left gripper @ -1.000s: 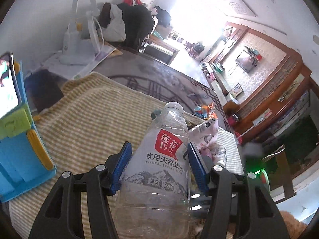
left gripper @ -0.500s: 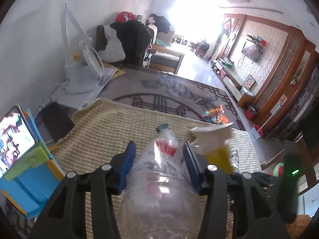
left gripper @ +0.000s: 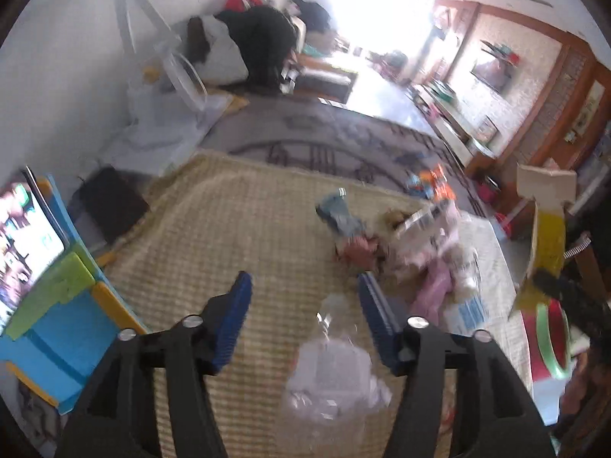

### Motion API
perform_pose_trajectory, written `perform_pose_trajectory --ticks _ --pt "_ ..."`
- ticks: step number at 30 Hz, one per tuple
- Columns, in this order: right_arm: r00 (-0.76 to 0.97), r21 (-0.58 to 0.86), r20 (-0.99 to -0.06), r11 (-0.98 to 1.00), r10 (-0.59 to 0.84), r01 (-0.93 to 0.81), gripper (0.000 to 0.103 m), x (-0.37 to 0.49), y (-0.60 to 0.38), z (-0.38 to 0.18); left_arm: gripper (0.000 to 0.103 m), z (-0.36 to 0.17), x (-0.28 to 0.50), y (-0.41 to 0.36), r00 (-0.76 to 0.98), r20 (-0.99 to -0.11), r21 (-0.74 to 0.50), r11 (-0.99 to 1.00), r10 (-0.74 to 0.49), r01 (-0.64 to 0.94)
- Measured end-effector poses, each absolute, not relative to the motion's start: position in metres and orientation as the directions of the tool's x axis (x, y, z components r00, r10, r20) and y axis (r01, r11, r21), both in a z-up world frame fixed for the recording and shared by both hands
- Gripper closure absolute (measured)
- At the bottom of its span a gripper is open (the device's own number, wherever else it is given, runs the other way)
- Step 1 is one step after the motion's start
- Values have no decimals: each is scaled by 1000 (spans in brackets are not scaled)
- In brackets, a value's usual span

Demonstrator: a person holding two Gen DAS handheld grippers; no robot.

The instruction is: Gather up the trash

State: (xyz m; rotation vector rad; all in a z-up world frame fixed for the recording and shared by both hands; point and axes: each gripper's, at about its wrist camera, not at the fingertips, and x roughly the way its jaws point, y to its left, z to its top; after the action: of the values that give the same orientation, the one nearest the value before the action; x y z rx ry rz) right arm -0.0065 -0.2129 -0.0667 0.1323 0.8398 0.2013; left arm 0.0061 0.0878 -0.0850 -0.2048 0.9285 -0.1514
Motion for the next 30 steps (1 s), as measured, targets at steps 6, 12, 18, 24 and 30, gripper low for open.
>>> perform_pose_trajectory --ticks 6,12,18,24,30 --pt "623 225 -737 965 261 -137 62 -5 -204 -77 28 -134 17 75 431 -881 -167 980 -197 107" --pt "614 214 -745 965 263 -153 62 -20 -202 -78 29 -152 26 91 401 -909 -96 994 -112 60" --pt "604 236 -750 962 269 -135 61 -24 -210 -81 29 -176 40 92 307 -949 -11 985 -65 173" --pt "593 239 -758 962 271 -133 60 -24 -208 -84 38 -189 39 92 283 -958 -9 987 -55 161" --pt "593 239 -757 961 274 -139 60 -25 -206 -84 51 -185 36 92 337 -937 -45 990 -88 132"
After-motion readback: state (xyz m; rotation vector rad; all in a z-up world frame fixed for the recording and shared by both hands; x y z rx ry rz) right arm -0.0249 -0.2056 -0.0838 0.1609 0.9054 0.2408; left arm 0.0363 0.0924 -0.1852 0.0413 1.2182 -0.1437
